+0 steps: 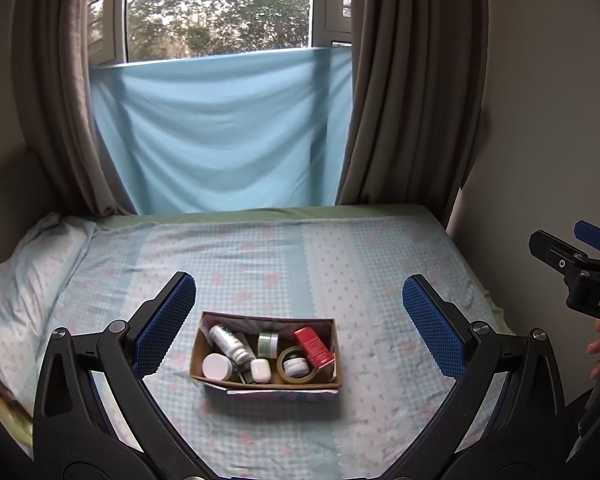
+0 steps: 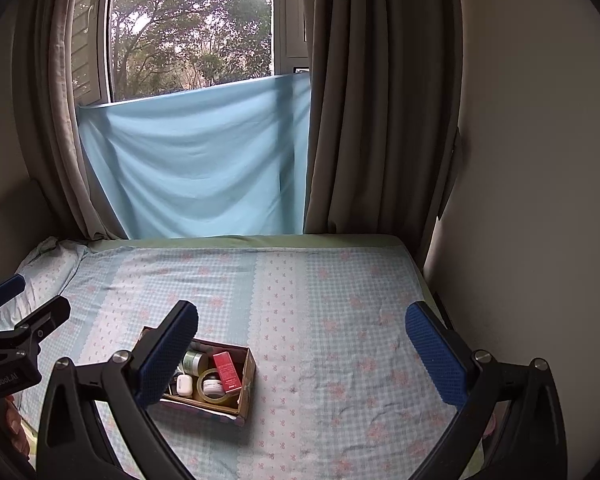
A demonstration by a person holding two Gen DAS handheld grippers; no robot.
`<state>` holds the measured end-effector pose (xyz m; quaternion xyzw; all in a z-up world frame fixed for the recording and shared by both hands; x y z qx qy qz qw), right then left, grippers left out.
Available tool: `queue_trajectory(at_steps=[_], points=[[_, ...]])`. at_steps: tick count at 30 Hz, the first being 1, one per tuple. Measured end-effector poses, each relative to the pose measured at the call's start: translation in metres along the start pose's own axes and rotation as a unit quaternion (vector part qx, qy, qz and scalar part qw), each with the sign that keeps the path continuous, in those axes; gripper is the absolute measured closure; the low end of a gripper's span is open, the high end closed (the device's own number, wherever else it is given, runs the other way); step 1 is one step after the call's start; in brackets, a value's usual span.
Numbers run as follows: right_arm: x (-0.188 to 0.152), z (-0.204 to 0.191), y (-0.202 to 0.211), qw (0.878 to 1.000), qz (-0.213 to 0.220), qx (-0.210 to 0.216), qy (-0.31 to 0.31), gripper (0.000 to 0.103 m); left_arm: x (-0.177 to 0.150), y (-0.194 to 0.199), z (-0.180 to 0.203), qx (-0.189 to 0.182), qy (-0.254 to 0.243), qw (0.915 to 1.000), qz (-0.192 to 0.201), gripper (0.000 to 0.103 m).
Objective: Organize rigid objects
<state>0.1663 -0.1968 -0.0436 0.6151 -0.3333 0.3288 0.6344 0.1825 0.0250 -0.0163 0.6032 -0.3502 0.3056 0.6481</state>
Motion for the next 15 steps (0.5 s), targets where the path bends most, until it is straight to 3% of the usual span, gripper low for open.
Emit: queue_trajectory(at_steps=[15], points=[[0.0014,0.0005,0.0012,1.000,0.003,-0.001,-0.002,0.000,-0.0004,0.0005,0.0005,0.000,0.000,1.0000,0.001,0.000]])
Point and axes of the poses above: each gripper's, at about its wrist camera, not at the fingertips, and y roughly against the way its jaws point, z to its right, x to its top, the point moved 6 cm from there along -y, roughly the way its jaws point, and after that the axes turned 2 degrees about -x, right-handed, at the moved point
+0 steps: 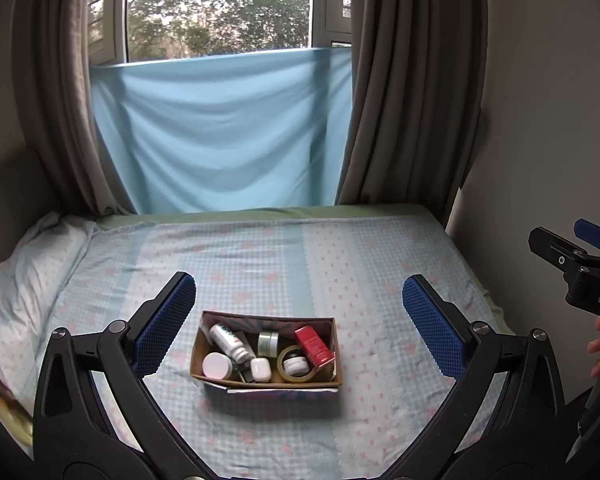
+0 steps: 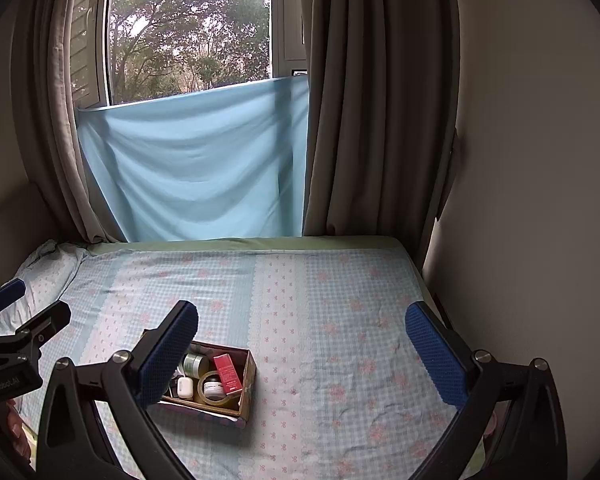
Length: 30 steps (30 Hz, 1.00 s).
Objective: Organize rigid objects
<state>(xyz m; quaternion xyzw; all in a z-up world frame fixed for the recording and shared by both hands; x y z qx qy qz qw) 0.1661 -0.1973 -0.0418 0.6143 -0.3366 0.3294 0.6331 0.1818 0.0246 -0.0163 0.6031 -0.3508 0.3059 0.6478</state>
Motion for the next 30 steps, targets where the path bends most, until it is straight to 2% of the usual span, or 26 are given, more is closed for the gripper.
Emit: queue_trajectory(at_steps=[18,23,26,30], points=[[0.000,-0.004,0.003,1.000,0.007,0.001,0.000,0.000,-0.001,0.007,0.002,-0.005,0.002,1.0000,0.003,0.000],[-0.001,-0.004,0.004,1.000,0.006,0.000,0.000,0.000,-0.001,0.008,0.007,-0.024,-0.004,0.9997,0.002,0.000],[0.000,-0.003,0.004,1.000,0.006,-0.002,-0.001,0.000,0.000,0.013,0.007,-0.026,-0.001,0.9995,0.015,0.000],[0.000,-0.003,0.005,1.000,0.007,-0.003,-0.003,0.000,0.006,0.018,0.010,-0.011,-0.014,0.9993,0.032,0.000]])
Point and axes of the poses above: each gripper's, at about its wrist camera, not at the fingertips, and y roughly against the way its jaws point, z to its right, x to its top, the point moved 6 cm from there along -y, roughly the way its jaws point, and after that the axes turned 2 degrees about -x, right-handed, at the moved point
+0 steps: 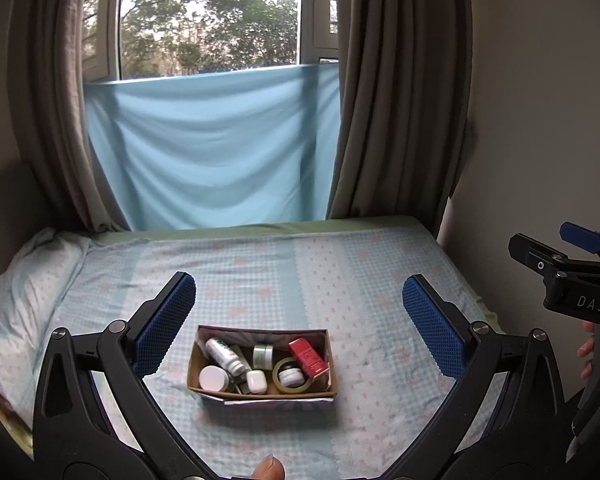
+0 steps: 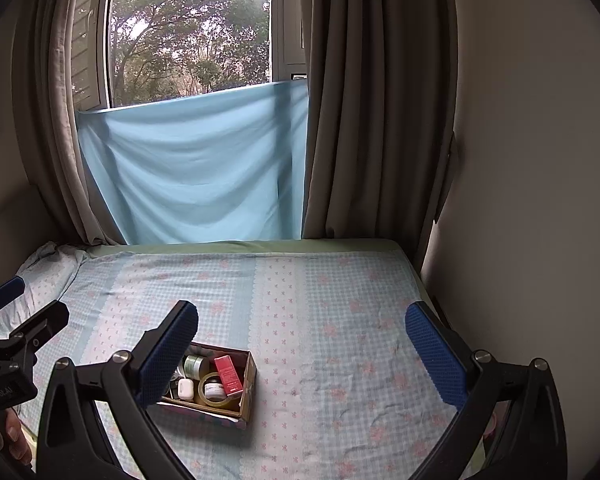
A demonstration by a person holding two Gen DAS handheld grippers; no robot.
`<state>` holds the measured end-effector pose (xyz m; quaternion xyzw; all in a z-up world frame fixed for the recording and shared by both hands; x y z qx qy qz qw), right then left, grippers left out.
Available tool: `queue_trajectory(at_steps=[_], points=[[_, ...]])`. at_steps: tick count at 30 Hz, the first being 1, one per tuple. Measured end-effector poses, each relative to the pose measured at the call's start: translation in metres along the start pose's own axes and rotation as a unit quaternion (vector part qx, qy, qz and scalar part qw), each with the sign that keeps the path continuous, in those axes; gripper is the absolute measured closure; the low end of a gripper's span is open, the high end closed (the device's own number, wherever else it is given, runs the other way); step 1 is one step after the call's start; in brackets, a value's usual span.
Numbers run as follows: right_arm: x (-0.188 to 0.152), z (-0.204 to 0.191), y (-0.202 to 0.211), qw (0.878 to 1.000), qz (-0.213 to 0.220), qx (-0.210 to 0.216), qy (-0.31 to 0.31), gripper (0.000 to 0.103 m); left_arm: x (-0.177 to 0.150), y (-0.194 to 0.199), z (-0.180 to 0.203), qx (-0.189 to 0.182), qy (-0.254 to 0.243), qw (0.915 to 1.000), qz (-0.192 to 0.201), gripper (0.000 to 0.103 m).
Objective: Organize rigid objects
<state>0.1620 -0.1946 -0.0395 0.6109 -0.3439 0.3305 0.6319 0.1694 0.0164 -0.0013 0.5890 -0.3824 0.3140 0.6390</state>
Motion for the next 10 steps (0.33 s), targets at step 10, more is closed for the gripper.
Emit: queue_trajectory(at_steps=[10], points=[[-0.0007,-0.0002,-0.0002,1.000,-0.002,-0.001,-0.001,0.000,-0.0021,-0.0037,-0.0020,-0.012,0.007,0.9999,-0.002,0.000]])
Point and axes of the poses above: each gripper's, at about its wrist camera, not at the fingertips, and y roughly against the way its jaws point, z to its right, x to its top, the point moved 6 cm from there along -y, roughly the way its jaws point, and after that the axes turned 2 degrees about -x, right-handed, at the moved point
